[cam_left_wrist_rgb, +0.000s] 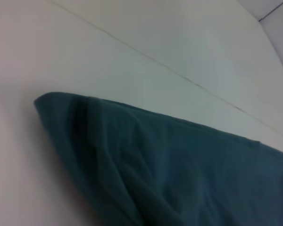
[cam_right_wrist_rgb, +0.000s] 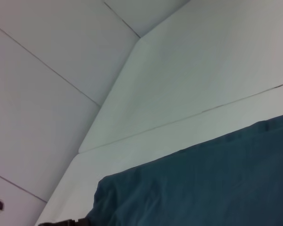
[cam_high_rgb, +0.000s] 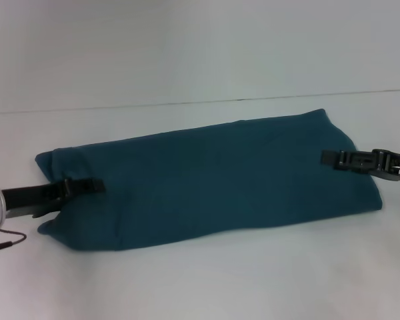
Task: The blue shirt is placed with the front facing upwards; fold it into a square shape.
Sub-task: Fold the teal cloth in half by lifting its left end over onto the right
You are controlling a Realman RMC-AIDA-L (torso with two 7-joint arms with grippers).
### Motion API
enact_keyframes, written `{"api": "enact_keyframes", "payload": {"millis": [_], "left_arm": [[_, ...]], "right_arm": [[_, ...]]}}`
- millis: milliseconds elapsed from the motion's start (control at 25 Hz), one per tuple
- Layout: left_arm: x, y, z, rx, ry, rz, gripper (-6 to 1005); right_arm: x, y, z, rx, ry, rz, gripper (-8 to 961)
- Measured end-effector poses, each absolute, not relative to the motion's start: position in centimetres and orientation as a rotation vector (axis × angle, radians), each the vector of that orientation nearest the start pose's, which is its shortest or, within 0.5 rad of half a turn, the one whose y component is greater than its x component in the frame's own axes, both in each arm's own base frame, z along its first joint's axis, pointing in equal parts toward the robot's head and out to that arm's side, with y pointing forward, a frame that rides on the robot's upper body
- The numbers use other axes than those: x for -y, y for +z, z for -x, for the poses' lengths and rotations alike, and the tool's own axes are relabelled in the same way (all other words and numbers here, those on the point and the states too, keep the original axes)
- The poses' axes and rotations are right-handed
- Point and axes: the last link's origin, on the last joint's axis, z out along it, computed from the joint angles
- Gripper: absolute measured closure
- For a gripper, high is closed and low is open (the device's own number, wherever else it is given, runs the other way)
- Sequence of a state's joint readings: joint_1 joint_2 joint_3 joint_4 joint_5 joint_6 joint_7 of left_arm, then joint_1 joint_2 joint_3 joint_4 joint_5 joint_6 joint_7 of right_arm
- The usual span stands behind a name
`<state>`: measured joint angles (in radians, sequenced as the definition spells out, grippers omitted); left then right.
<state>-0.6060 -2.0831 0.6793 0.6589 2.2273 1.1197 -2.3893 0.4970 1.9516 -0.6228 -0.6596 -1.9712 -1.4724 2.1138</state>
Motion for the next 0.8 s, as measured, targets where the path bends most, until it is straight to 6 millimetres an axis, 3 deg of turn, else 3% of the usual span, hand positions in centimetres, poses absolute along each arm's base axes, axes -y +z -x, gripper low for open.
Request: {"api": "enact_keyframes", "payload": {"millis": [240, 440, 800], "left_arm": [[-38.25, 0.68, 29.87, 1.829, -0.527, 1.955, 398], [-38.15, 0.56, 30.13, 1.837, -0.501, 1.947, 649], [-37.84, 0.35, 29.73, 1.843, -0.516, 1.985, 818]], "right_arm": [[-34.56, 6.63, -30.64, -1.574, 0.809, 2.222, 299], [-34.36, 6.62, -30.83, -1.579, 0.807, 2.219, 299], [-34.02, 6.59, -31.09, -1.588, 0.803, 2.217, 299]]}}
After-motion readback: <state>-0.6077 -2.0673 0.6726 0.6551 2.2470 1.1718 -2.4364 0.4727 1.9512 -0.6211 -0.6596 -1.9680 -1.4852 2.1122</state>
